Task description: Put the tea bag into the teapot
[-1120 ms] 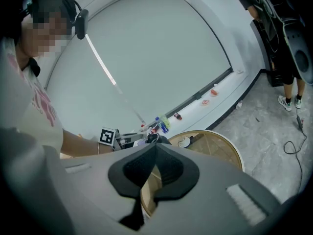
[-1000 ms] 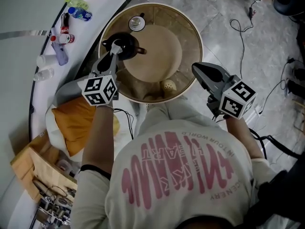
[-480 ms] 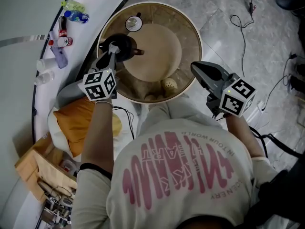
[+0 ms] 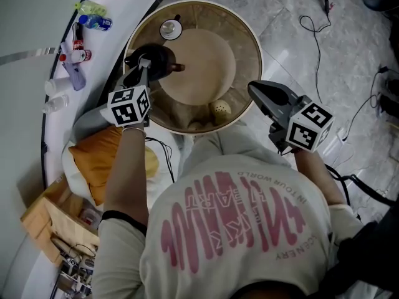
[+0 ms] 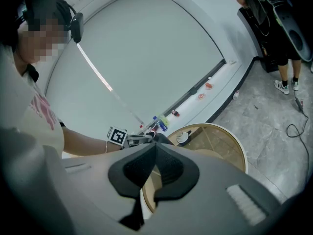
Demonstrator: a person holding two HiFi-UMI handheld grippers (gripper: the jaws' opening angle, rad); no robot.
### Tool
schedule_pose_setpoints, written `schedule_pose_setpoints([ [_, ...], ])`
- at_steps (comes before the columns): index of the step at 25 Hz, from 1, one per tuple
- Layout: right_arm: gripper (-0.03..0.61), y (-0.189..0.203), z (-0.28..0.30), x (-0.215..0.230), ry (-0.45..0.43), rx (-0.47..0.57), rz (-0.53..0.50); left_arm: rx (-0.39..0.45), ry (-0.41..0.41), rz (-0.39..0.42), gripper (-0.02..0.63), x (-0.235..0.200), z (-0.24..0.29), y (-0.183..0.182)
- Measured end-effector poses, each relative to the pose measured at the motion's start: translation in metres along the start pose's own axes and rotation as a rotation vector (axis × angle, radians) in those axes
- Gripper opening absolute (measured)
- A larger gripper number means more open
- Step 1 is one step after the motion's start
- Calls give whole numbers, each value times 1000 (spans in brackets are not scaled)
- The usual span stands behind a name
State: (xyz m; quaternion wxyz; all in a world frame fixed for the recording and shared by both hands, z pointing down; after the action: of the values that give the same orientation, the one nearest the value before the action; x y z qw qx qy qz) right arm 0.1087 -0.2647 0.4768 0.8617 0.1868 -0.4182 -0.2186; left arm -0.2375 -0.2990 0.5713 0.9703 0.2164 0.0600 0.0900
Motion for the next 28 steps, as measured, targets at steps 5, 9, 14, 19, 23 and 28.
schedule_pose_setpoints([
  [5, 6, 4, 0, 4, 3, -6, 18, -18, -4, 6, 57, 0, 7, -3],
  [9, 6, 6, 0, 4, 0, -9, 28, -32, -4, 9, 57, 1, 12, -4],
  [14, 6, 5, 1, 4, -2, -6, 36, -34, -11, 10, 57, 0, 13, -5],
  [19, 6, 6, 2, 5, -9, -9, 40, -35, -15, 8, 58, -2, 12, -6],
  [23, 6, 7, 4, 5, -7, -14, 33, -40, -12, 6, 100, -2, 11, -7],
  [28, 6, 8, 5, 4, -23, -16, 19, -35, -4, -3, 135, 0, 8, -7],
])
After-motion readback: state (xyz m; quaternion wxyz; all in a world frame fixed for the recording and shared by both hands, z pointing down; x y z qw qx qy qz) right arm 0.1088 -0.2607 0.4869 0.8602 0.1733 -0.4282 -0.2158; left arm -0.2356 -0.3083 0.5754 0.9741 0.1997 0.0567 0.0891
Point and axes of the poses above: the fingertips, and each gripper's own axes: z forward along the fingers, x to its right, y out of its underside, the point moved 6 cm from there along -z, backward along the fingers, and after that the axes turned 15 degrees about -x, right-handed, at the moved point
